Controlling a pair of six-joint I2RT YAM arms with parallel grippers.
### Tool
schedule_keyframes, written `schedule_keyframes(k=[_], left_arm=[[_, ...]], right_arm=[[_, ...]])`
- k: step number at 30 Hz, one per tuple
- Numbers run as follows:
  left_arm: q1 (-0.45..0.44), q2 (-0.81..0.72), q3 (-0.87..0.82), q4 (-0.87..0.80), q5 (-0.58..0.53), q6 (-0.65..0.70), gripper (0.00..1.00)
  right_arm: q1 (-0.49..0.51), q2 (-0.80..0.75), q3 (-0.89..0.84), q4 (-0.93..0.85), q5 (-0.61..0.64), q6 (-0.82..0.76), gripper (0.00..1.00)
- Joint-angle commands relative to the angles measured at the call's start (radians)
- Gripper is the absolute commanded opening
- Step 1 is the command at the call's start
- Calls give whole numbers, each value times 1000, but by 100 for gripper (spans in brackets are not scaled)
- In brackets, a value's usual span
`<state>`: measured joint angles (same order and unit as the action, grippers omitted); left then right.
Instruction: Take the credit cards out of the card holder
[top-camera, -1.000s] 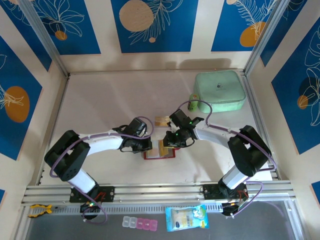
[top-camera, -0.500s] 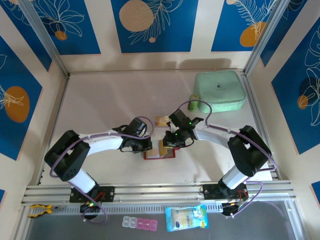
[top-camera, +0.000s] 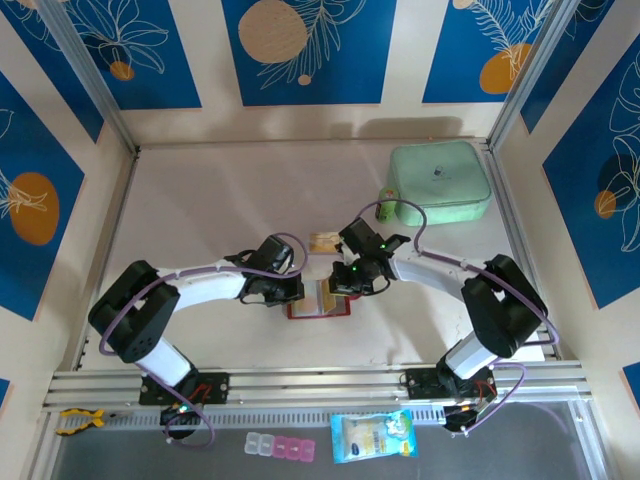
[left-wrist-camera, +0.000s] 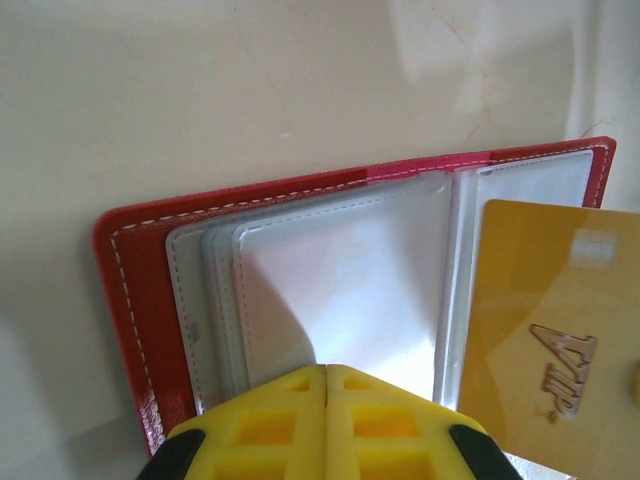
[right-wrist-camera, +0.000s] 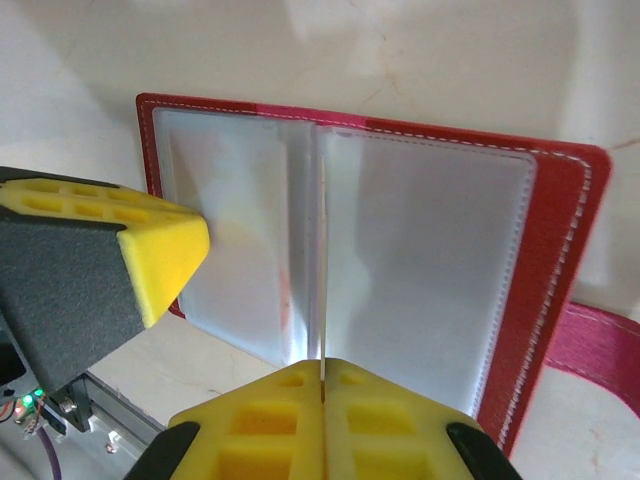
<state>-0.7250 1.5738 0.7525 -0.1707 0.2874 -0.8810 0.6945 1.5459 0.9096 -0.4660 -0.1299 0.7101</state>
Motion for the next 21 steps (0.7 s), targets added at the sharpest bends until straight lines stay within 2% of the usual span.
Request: schedule_keyframes(k=[1, 5, 10, 15, 19, 21], left_arm=[[-7, -17, -16, -40, -16, 6, 6], [-6, -21, -24, -35, -14, 2, 7], [-5, -36, -24, -35, -17, 2, 9], [-4, -59, -20, -33, -30, 16, 19], [2, -76, -7, -48, -40, 24, 21], [4, -87, -1, -69, -52, 30, 22]], right_arm=[[0, -39, 49, -73, 33, -52, 6], [-25, -44, 77, -111, 43, -107, 6], [-42, -44, 134, -161, 50, -273, 5], [-59, -33, 184, -198, 88, -543, 5], [-73, 11, 255, -264, 120, -775, 5], [-81, 46, 304, -310, 147, -897, 2]])
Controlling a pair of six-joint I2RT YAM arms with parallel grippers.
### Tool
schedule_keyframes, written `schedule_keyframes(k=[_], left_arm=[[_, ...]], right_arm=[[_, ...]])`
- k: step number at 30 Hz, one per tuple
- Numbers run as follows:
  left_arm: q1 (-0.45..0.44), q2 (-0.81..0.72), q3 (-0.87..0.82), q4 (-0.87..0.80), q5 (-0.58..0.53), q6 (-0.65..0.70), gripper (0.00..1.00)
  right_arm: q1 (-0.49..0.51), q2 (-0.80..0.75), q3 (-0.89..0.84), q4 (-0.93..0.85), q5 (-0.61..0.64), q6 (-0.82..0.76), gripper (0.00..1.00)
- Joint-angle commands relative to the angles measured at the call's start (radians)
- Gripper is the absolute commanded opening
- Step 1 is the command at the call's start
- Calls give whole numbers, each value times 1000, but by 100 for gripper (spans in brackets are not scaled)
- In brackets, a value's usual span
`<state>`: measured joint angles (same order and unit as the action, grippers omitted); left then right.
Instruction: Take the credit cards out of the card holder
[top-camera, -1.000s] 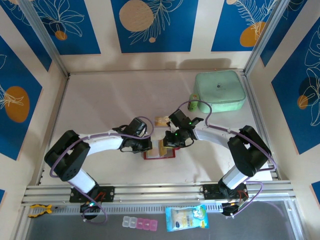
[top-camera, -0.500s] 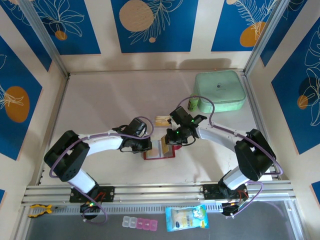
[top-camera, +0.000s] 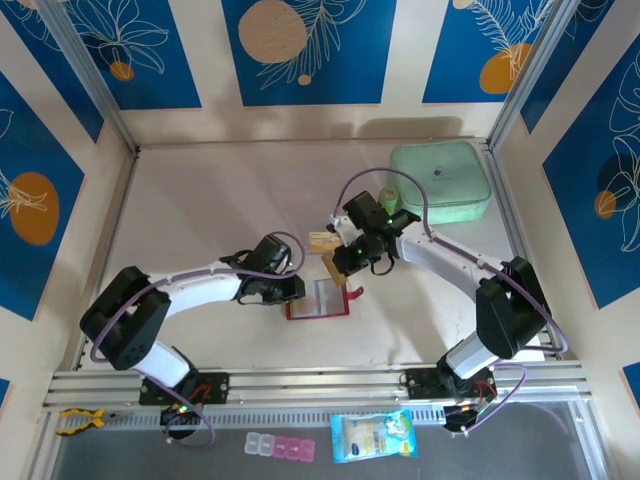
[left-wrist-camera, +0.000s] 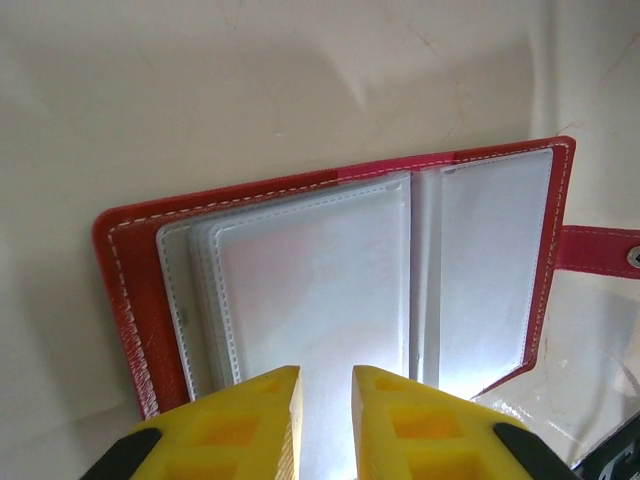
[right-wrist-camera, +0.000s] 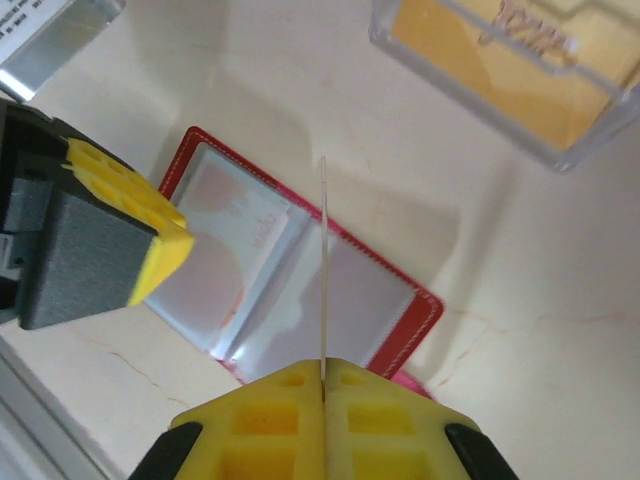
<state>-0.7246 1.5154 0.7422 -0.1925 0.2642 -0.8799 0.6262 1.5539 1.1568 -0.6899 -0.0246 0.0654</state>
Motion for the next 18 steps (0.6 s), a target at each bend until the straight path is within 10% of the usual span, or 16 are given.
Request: schedule_keyframes(k=[1, 18], left_arm=[[6, -37, 11, -57, -34, 30, 22], [37, -172, -83, -96, -69, 19, 23]], right_arm=[[-12, 53, 81, -105, 58, -307, 1], [-40, 335, 493, -301, 113, -837, 0]])
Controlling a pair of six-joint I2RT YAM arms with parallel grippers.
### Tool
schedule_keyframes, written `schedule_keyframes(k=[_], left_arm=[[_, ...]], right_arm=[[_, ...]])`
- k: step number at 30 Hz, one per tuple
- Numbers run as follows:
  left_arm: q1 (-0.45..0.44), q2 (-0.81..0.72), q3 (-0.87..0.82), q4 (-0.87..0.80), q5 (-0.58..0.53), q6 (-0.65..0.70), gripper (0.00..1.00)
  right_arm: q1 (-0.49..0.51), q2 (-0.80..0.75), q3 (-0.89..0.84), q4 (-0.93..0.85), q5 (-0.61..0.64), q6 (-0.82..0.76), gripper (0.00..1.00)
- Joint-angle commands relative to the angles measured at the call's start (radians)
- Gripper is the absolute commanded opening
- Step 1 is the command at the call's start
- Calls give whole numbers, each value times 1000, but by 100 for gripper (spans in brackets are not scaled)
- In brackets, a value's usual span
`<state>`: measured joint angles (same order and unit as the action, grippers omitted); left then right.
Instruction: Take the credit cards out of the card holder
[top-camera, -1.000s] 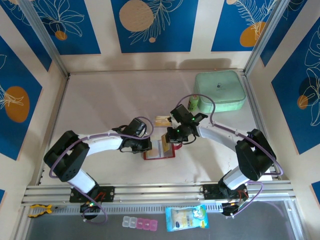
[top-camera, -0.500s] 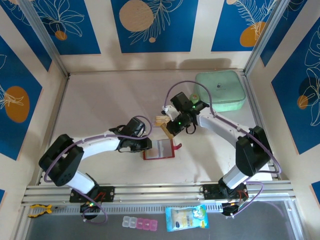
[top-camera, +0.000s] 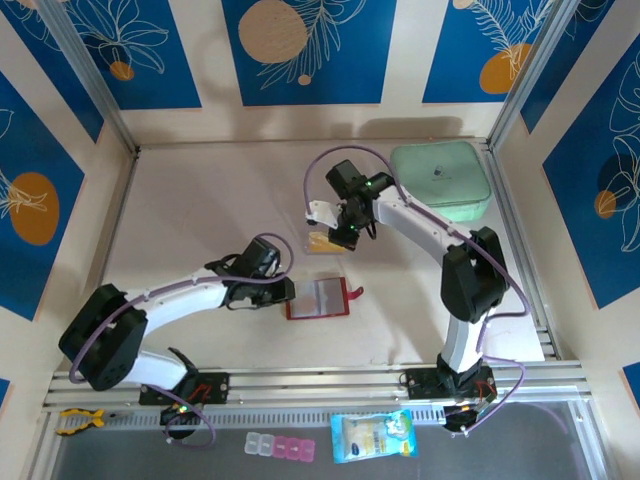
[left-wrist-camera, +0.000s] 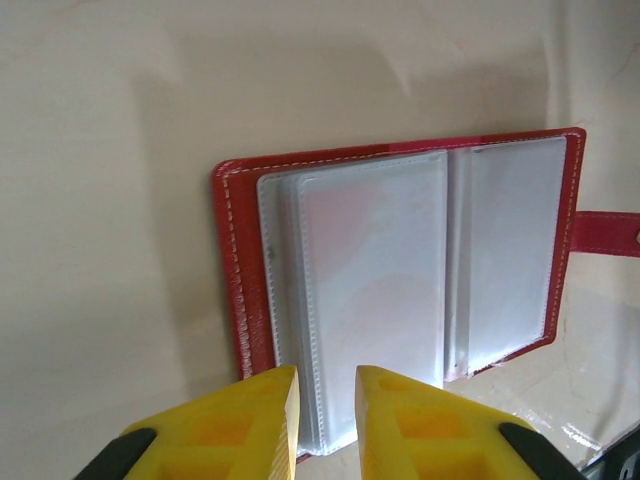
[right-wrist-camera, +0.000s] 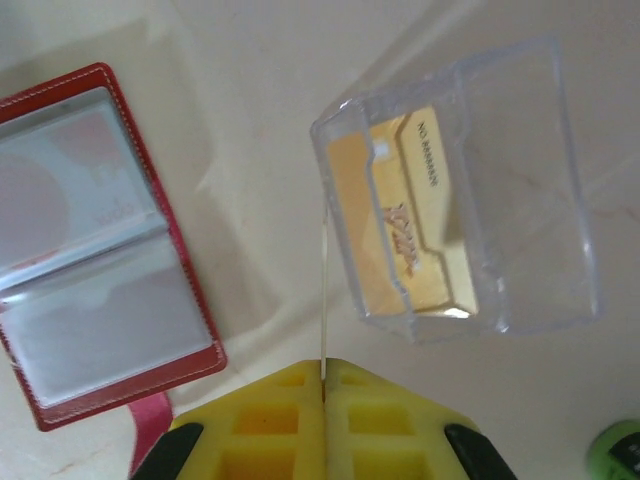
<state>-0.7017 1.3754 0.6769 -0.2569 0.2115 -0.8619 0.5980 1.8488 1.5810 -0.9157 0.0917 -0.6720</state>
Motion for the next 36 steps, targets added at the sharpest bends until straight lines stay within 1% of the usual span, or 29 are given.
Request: schedule_keyframes(k=[1, 6, 10, 16, 24, 28, 30, 36], left_arm=[[16, -38, -22, -31, -18, 1, 23], [28, -70, -36, -49, -24, 3, 23], [36, -88, -45, -54, -25, 1, 23], [41, -94, -43, -64, -24, 4, 23], [47, -94, -37, -71, -20, 11, 23], [47, -90, -37, -68, -15, 11, 23], [47, -87, -37, -65, -12, 11, 23], [47, -79, -37, -52, -1, 10, 23]], right_arm=[[-17, 56, 92, -82, -6, -110, 0], [-30, 140, 210, -110, -16, -150, 0], [-35, 192, 268, -133, -25, -180, 0], [-41, 243, 300, -134, -45, -205, 0], [-41, 278, 273, -137, -63, -221, 0], [-43, 274, 253, -131, -54, -214, 11], [-43, 266, 248, -128, -53, -210, 14], [-46, 220, 231, -115, -42, -187, 16]])
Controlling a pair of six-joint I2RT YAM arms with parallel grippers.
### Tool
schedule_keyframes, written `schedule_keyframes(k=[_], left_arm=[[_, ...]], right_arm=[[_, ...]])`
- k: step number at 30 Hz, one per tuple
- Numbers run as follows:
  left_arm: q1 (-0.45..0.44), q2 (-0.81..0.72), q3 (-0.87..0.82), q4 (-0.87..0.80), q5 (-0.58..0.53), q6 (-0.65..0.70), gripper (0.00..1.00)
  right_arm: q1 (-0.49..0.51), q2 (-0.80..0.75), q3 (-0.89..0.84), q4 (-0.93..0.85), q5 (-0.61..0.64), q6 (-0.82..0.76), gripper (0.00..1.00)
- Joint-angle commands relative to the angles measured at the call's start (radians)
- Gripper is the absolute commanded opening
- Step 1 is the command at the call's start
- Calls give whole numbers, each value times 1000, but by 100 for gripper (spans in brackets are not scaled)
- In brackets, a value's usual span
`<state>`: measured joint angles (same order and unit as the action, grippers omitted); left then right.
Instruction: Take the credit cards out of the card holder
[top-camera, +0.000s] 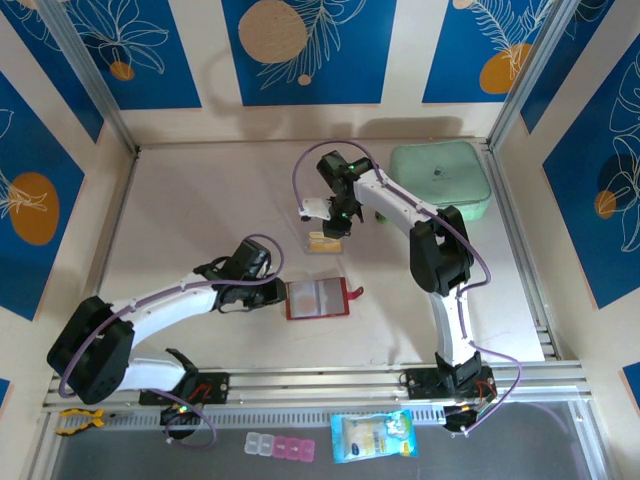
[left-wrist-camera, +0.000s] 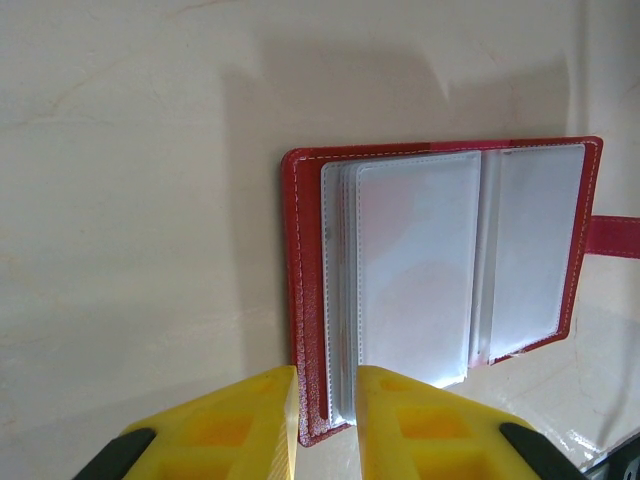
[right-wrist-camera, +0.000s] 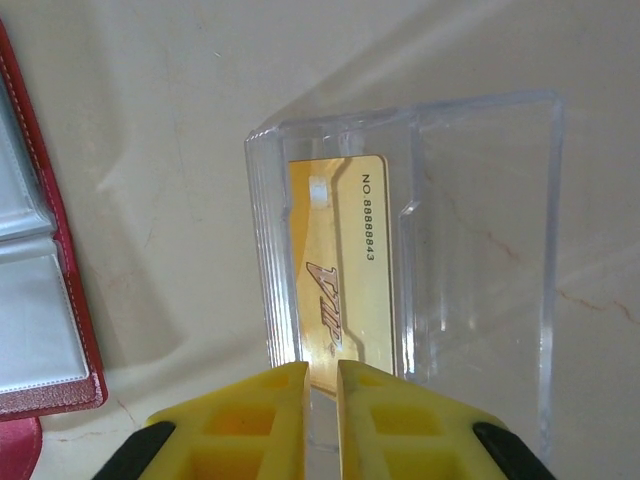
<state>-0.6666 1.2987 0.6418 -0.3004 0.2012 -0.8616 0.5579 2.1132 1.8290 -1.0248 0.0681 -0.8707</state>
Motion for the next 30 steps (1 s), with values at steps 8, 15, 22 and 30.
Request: schedule_keyframes(k=[8, 15, 22, 30], left_arm=[[12, 31, 5, 25, 35, 9, 22], [12, 65, 16, 51, 53, 10, 19], [12, 92, 16, 75, 64, 7, 16], [12, 108, 1, 89, 63, 3, 13]], right_arm=[[16, -156, -117, 58, -58, 144, 16], [62, -286, -270, 177, -103, 383, 16], [124, -395, -440, 316, -136, 681, 15], [184, -507, -622, 455, -120, 988, 14]])
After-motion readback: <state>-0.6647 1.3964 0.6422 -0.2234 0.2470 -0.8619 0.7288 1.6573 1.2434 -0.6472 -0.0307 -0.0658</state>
